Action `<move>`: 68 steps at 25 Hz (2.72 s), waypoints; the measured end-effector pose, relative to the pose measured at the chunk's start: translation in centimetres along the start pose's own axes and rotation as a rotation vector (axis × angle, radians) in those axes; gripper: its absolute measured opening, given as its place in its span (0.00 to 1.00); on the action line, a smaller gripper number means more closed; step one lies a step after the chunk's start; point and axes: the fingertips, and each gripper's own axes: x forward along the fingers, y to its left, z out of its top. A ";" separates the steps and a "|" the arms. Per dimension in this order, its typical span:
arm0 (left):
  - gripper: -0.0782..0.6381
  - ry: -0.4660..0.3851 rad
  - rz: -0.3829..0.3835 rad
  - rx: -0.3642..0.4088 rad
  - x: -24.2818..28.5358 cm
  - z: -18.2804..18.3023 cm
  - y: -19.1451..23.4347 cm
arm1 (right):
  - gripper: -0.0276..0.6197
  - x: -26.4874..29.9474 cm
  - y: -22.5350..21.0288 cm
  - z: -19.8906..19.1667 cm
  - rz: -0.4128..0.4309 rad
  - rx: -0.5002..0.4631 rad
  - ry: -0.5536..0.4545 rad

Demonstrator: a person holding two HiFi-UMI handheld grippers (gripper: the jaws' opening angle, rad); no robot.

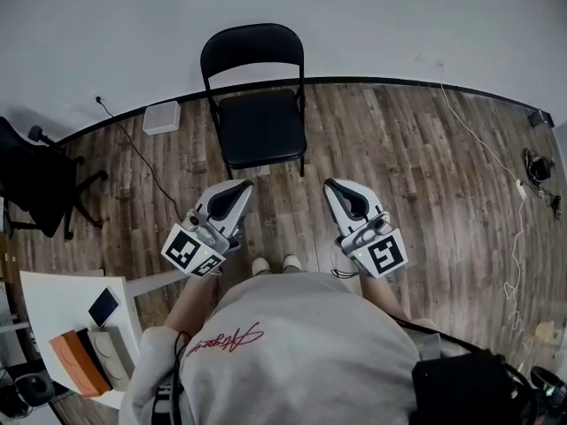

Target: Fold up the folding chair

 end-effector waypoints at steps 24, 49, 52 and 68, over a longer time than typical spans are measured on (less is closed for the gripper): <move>0.13 0.040 0.069 0.019 7.1 -4.8 8.1 | 0.07 6.2 -9.6 -4.3 -0.049 -0.181 0.057; 0.50 0.425 0.336 -0.419 12.9 -25.6 29.6 | 0.34 26.0 -30.4 -24.7 -0.212 0.010 0.349; 0.53 0.537 0.485 -0.643 8.8 -33.4 29.2 | 0.36 26.9 -33.2 -30.5 -0.230 0.021 0.421; 0.56 0.452 0.988 -1.384 0.7 -54.6 24.6 | 0.39 29.7 -39.6 -48.8 -0.321 0.051 0.576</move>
